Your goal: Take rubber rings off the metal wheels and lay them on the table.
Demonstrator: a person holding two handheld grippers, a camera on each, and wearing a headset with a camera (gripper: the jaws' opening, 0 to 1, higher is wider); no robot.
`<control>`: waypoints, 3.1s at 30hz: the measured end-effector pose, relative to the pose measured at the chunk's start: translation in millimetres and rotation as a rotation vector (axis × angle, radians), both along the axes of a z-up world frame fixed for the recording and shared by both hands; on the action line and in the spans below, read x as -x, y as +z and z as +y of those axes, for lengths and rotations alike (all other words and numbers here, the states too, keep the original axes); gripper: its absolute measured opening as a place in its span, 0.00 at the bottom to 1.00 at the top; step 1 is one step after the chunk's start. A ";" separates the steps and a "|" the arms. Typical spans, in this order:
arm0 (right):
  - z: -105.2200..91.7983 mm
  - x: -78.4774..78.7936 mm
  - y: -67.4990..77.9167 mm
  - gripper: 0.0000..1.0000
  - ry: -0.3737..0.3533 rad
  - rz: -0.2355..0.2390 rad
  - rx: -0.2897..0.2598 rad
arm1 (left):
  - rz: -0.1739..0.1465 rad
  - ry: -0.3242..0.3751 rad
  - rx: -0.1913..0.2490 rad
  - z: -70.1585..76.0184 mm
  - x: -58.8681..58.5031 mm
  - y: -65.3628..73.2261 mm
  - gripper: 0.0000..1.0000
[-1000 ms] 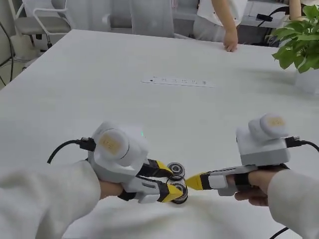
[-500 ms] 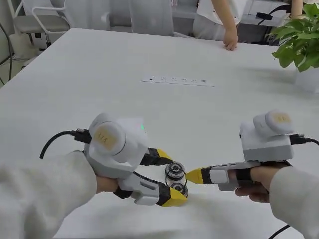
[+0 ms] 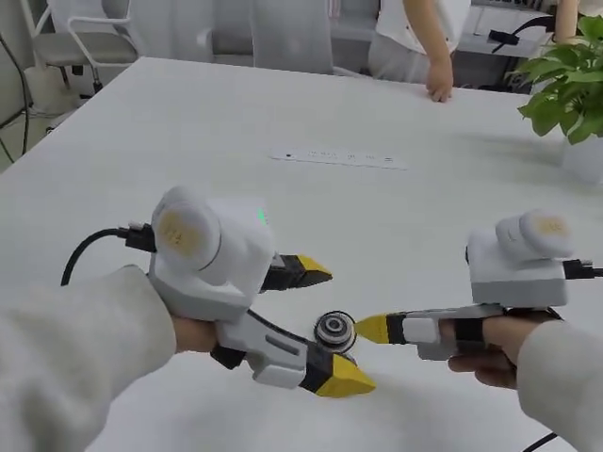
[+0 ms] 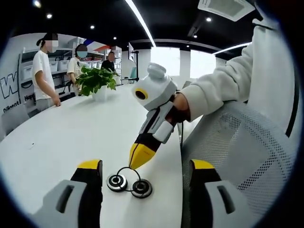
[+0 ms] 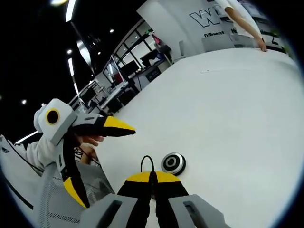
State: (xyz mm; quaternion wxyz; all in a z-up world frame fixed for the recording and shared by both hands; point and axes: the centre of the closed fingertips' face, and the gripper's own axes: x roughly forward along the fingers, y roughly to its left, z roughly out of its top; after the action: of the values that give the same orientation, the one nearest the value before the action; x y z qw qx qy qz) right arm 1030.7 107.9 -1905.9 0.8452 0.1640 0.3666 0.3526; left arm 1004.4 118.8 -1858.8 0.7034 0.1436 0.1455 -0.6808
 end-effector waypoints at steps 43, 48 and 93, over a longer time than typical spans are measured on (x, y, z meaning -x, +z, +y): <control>4.4 -6.8 48.5 0.00 -0.046 -0.105 -0.112 | 0.049 0.251 -0.016 120.3 -2.2 7.6 0.91; 5.3 -7.5 51.3 0.00 -0.050 -0.113 -0.121 | 0.069 0.271 0.002 122.6 -0.3 1.9 0.91; 66.2 14.9 0.7 0.00 0.163 -0.057 0.031 | 0.086 0.257 -0.020 122.0 12.6 -11.6 0.91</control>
State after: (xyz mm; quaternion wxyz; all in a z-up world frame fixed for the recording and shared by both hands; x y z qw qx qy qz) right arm 1015.7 174.0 -1905.1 0.8264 0.1105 0.3597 0.4189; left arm 991.8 240.8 -1870.4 0.7763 0.1017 0.1995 -0.5892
